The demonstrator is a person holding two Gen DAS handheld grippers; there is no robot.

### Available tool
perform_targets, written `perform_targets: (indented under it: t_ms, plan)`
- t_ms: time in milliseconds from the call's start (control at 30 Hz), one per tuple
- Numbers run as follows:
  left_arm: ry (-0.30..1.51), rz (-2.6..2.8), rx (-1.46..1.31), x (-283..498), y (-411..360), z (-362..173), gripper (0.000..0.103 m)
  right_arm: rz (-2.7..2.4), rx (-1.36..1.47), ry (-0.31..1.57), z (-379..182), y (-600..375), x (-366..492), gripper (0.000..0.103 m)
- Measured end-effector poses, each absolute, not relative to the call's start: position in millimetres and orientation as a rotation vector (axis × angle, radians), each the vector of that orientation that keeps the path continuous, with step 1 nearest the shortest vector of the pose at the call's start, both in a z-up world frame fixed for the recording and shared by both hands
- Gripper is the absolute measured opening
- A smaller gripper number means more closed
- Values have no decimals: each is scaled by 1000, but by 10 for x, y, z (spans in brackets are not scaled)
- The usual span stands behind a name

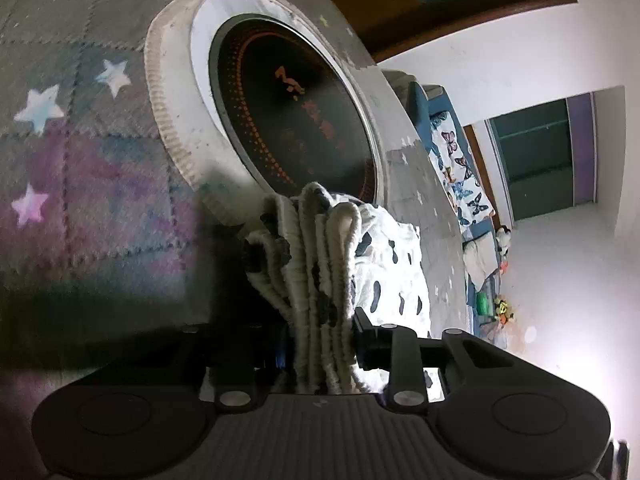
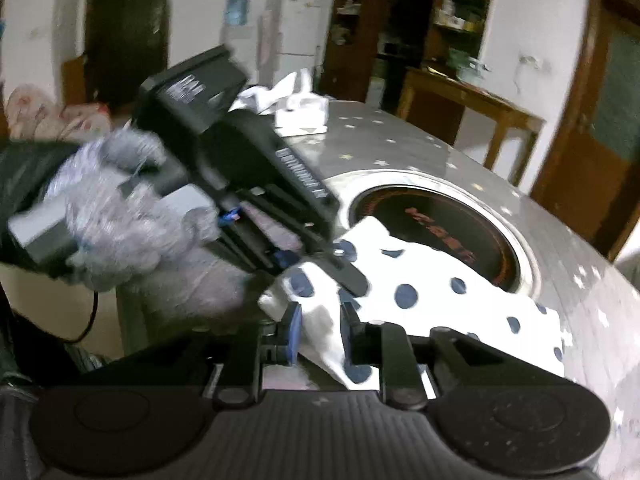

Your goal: Fold clothes

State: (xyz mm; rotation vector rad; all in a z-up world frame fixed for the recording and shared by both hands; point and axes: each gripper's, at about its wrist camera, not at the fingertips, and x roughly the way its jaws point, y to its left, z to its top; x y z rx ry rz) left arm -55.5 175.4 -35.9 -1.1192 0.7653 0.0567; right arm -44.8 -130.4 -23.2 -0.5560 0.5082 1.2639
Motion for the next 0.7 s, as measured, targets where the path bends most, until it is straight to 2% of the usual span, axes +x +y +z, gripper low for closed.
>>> perform_targets:
  t_ms: [200, 700]
  plan:
    - [766, 59, -1098, -518, 1726, -337, 33, 1102, -446, 567, -186, -1464, 50, 21]
    - [772, 52, -1089, -511, 1771, -352, 33, 867, -359, 715, -603, -1303, 1303, 21]
